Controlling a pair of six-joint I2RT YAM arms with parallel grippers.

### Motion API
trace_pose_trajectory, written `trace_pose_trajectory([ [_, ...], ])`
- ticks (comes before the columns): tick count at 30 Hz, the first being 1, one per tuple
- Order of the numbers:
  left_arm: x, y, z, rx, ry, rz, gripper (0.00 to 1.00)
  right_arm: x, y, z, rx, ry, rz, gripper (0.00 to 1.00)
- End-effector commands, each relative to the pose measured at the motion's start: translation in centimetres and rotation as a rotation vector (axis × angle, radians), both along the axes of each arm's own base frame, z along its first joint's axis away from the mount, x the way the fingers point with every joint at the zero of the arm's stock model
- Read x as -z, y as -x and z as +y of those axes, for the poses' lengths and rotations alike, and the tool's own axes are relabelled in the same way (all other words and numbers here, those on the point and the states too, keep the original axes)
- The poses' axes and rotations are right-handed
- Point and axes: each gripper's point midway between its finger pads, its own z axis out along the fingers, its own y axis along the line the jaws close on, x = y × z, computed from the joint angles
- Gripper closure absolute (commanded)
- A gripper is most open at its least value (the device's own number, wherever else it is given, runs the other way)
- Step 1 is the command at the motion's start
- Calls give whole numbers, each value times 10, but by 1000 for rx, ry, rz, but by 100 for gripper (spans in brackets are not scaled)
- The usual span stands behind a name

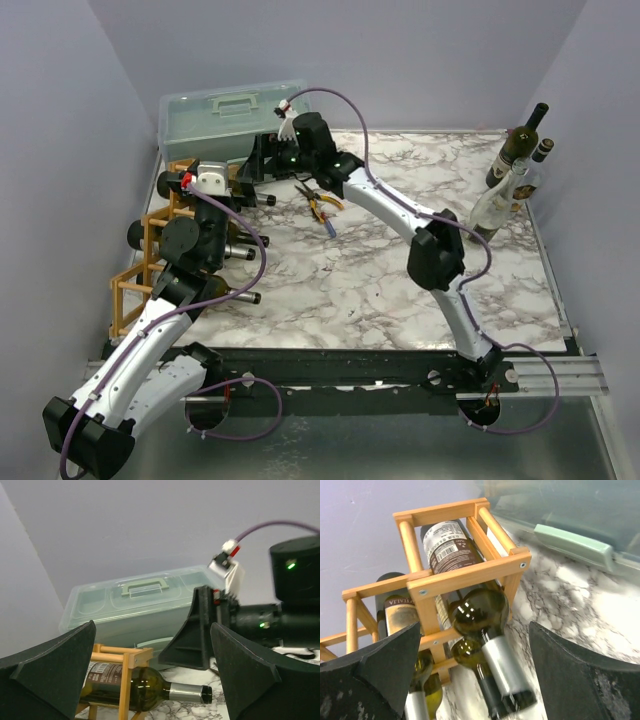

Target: Put the wine bottle on the wine rack

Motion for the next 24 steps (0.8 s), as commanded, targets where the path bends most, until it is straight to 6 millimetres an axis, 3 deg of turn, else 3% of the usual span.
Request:
trace_pose_trajectory([
  [1, -7, 2, -2, 22, 24, -26, 2, -43, 7, -49, 79, 131, -131, 8],
  [5, -8, 4, -2, 23, 28, -31, 2, -40, 6, -88, 156, 212, -143, 7],
  [8, -8, 4, -1, 20, 29, -30, 2, -33, 1, -127, 228, 260, -128, 7],
  [11, -7, 3, -2, 24, 30, -27, 2, -39, -1, -171, 304, 278, -120, 7],
  [15, -5, 1, -5, 35, 33, -21, 2, -61, -2, -238, 416, 285, -148, 7],
  [20, 0, -3, -9, 44, 38, -4, 2, -94, -10, -340, 567, 229, -152, 7],
  [24, 2, -4, -13, 64, 43, 1, 2, -126, -11, -409, 726, 260, -204, 7],
])
